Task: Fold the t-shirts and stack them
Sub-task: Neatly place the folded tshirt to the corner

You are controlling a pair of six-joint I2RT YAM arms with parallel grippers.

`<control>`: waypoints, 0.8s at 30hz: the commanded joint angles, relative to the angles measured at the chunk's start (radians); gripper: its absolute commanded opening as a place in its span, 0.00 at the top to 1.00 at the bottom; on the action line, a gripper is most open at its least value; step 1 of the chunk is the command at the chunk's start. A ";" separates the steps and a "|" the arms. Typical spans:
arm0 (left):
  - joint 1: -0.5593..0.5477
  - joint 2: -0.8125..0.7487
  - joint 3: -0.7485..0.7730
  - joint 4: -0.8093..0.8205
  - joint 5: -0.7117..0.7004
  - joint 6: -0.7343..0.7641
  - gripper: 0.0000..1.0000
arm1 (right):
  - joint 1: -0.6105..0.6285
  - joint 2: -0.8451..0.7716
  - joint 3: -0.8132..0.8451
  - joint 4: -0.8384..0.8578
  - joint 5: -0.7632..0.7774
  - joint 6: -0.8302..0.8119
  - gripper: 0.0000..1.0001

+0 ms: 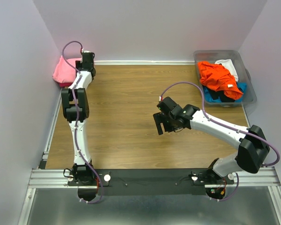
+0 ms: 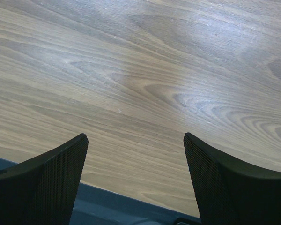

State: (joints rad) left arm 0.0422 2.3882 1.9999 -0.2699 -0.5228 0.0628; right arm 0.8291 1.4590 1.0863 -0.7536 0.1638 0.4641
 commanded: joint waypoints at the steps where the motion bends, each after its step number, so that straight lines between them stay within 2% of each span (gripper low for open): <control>1: -0.015 0.052 0.031 0.015 -0.052 0.048 0.43 | -0.004 0.008 0.007 0.011 0.020 0.015 0.10; 13: -0.025 0.158 0.158 -0.063 -0.057 0.103 0.43 | -0.005 0.026 0.017 0.010 0.020 0.016 0.10; 15: -0.025 0.172 0.181 -0.084 -0.059 0.103 0.47 | -0.004 0.027 0.018 0.011 0.017 0.015 0.10; 16: -0.025 0.183 0.198 -0.091 -0.060 0.103 0.50 | -0.005 0.029 0.020 0.010 0.020 0.015 0.10; 20: -0.025 0.206 0.229 -0.115 -0.056 0.111 0.72 | -0.005 0.032 0.023 0.010 0.022 0.011 0.10; 21: -0.027 0.209 0.232 -0.118 -0.052 0.112 0.85 | -0.005 0.032 0.023 0.010 0.022 0.011 0.10; 23: -0.028 0.210 0.234 -0.121 -0.043 0.118 1.00 | -0.005 0.034 0.024 0.010 0.020 0.010 0.10; 24: -0.030 0.207 0.232 -0.121 -0.037 0.121 1.00 | -0.005 0.032 0.026 0.010 0.022 0.008 0.10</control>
State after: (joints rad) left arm 0.0174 2.5717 2.2055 -0.3603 -0.5537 0.1745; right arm 0.8291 1.4792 1.0866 -0.7525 0.1638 0.4644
